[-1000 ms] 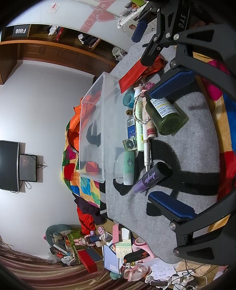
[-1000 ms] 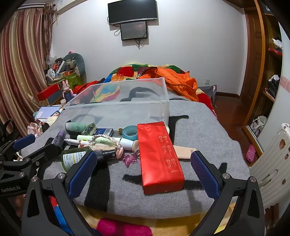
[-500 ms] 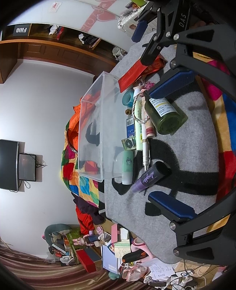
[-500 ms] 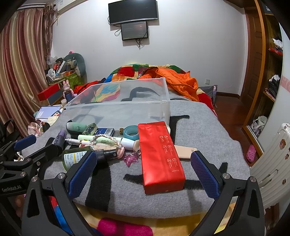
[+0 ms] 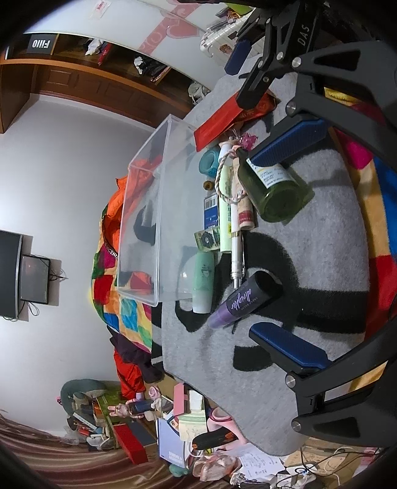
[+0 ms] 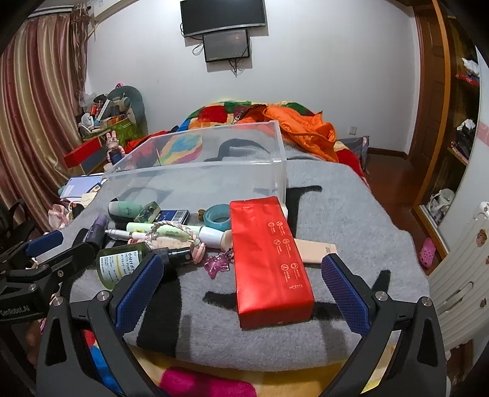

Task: Organize objects
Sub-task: 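Move left tool toward purple spray bottle while right tool approaches red box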

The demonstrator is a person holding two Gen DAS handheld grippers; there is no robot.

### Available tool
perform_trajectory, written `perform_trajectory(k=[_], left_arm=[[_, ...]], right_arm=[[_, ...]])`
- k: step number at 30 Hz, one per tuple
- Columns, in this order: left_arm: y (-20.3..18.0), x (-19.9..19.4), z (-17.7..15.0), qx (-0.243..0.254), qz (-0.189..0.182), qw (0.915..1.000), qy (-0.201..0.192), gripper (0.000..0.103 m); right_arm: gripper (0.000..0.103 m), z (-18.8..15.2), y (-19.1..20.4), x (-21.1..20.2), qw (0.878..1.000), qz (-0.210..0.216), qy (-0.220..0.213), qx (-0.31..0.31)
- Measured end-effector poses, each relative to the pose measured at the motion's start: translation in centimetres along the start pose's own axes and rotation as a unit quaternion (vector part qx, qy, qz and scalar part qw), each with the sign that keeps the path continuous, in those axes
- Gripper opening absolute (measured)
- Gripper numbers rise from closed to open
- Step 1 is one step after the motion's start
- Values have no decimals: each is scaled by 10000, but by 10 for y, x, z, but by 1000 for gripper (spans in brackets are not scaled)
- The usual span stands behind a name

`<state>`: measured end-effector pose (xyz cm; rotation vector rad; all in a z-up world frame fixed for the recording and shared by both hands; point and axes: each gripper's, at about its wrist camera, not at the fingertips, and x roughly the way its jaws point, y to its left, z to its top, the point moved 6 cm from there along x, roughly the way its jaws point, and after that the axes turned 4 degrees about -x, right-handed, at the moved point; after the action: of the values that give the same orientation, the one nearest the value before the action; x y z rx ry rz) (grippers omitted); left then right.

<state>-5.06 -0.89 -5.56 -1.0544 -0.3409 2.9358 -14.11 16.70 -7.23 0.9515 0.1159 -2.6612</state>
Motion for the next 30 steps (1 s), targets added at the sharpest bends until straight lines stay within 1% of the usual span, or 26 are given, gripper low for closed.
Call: perform_trajectory(k=[3,9,12,14,16,18,22,24,27,29,30], left_arm=[[4,2,1,25,85,10000,-30,103],[15,8,6,39,260,9997,-27,103],[24,12,9,-28,325,9995,-12,103],[32,17,10,-84,444,9990,31,103],[39,25,12,-160,538,9984,92,99],[44,33,13,-209,592,9979,178,88],[52,50,11,-391,607,9967,365,85],[56,56,9,-477,607,9961,431,81],[60,59,6,-524,614,9954,511,76],[63,58,4,-536,603,9954,515,75],[65,57,3,-530,609,9955,500,75]], right_arm=[[103,0,-3,5,10000,44,51,42],[103,2,-13,11,10000,-52,50,15],[103,2,-17,15,9999,-73,71,3],[103,1,-19,19,9999,-64,127,-3],[103,0,-21,25,9998,-56,204,0],[102,-2,-23,31,9996,4,293,30],[102,-2,-30,39,9988,123,425,205],[102,0,-32,41,9986,134,428,267],[101,6,-33,47,9985,143,480,204],[97,6,-31,52,9981,193,573,121],[97,5,-31,53,9978,220,611,114]])
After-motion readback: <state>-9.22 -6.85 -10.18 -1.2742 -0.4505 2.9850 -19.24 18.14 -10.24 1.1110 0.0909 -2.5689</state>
